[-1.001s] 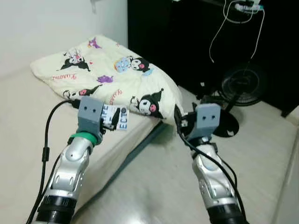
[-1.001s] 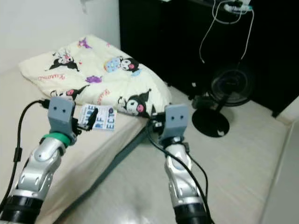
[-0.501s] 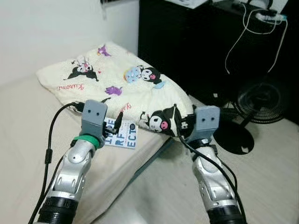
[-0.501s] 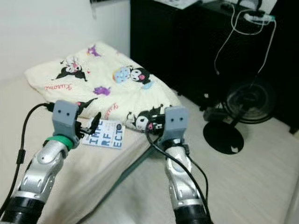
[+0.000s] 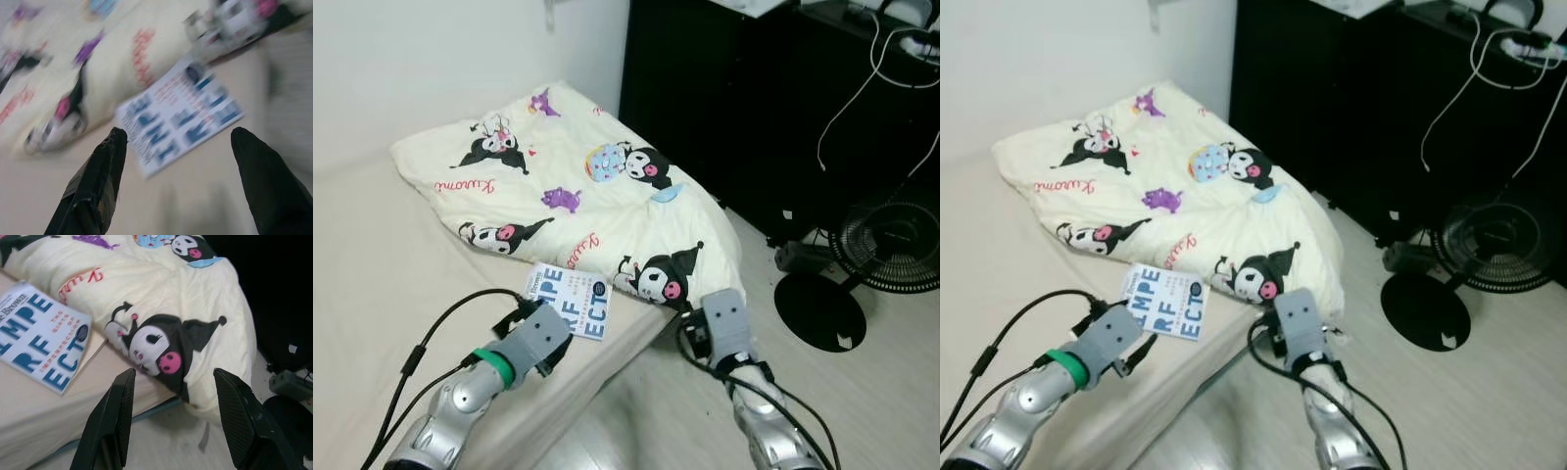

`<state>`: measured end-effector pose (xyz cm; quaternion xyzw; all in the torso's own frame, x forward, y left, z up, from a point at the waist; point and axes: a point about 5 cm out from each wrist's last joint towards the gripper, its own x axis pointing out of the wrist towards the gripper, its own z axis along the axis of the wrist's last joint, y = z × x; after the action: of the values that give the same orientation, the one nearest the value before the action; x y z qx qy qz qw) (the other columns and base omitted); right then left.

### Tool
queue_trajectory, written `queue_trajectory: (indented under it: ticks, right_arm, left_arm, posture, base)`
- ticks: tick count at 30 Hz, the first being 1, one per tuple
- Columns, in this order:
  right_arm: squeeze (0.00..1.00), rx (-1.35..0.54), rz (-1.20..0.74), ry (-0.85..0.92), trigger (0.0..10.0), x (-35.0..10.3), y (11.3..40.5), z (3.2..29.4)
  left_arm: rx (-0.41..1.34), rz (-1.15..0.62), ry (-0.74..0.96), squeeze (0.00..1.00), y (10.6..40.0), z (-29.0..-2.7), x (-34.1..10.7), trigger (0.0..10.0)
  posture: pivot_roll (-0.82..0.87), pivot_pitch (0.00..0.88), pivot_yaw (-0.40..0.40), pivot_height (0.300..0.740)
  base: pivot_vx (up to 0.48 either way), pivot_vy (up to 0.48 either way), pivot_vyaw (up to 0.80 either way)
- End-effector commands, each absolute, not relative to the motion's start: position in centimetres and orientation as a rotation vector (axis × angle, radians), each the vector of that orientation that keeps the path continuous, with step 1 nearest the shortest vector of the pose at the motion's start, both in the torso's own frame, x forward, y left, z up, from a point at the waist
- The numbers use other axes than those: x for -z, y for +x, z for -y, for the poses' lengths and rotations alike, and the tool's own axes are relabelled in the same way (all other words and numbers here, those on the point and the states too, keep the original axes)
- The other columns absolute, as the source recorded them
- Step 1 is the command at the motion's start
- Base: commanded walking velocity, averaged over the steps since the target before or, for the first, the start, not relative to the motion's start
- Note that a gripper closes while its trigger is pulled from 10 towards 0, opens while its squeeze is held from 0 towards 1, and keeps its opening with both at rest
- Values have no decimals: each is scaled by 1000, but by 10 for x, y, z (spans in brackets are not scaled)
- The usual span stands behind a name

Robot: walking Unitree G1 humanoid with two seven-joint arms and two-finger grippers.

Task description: Clean up the room

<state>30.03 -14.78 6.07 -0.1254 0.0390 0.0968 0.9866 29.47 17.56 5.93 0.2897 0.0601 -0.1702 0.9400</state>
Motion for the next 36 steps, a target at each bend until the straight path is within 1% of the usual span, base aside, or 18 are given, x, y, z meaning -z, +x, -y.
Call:
queue_trajectory:
  ticks: [1,2,3,4,6,8,11,12,17,18,19,22,25,31,36]
  right_arm:
    - [0,-255,-115,-249,10000,-48,292,140]
    - [0,-282,-124,-262,10000,-44,290,140]
    - [0,-282,-124,-262,10000,-44,290,140]
    - [0,-292,-133,-268,10000,-42,289,143]
    - [0,-282,-159,-280,10000,-34,288,151]
    - [0,-233,-190,-238,10000,-30,289,156]
    - [0,-185,-221,-163,10000,-26,291,155]
    - [0,-173,-219,-146,10000,-26,292,154]
    - [0,-132,-208,-85,10000,-29,296,151]
    - [0,-131,-202,-75,10000,-29,297,148]
    - [0,-131,-202,-75,10000,-29,297,148]
    - [0,-135,-188,-45,10000,-28,296,142]
    - [0,-139,-202,-62,10000,-26,296,141]
    - [0,-109,-217,-12,10000,-22,294,141]
    - [0,-103,-219,-11,10000,-22,295,141]
  left_arm:
    - [283,-173,590,0,287,-186,-45,10000]
    - [273,-158,613,0,286,-179,-42,10000]
    - [273,-158,613,0,286,-179,-42,10000]
    - [281,-131,654,0,285,-171,-40,10000]
    - [358,-72,791,0,280,-151,-32,10000]
    - [421,-41,875,0,275,-144,-27,10000]
    - [425,-25,906,0,275,-148,-26,10000]
    - [428,-12,923,0,276,-150,-27,10000]
    - [453,37,992,0,277,-155,-30,10000]
    - [463,49,1028,0,278,-158,-31,10000]
    - [463,49,1028,0,278,-158,-31,10000]
    - [480,86,1108,0,276,-163,-28,10000]
    - [490,110,1152,0,273,-164,-26,10000]
    - [517,114,1162,0,267,-164,-21,10000]
    - [518,116,1165,0,267,-165,-20,10000]
  posture:
    - [-22,108,-26,740]
    - [-1,116,-44,740]
    - [-1,116,-44,740]
    - [-11,92,-34,740]
    - [-16,84,-45,740]
    - [-19,84,-55,740]
    - [-24,78,-42,740]
    - [-19,80,-24,740]
    - [-17,73,-11,740]
    - [-12,65,10,740]
    - [-12,65,10,740]
    - [-4,74,14,740]
    - [-4,81,11,740]
    - [5,94,9,715]
    - [4,99,12,700]
  base:
    - [0,0,0]
    - [0,0,0]
    - [0,0,0]
    - [0,0,0]
    - [0,0,0]
    - [0,0,0]
    - [0,0,0]
    - [0,0,0]
    - [0,0,0]
    - [0,0,0]
    - [0,0,0]
    - [0,0,0]
    - [0,0,0]
    - [0,0,0]
    - [0,0,0]
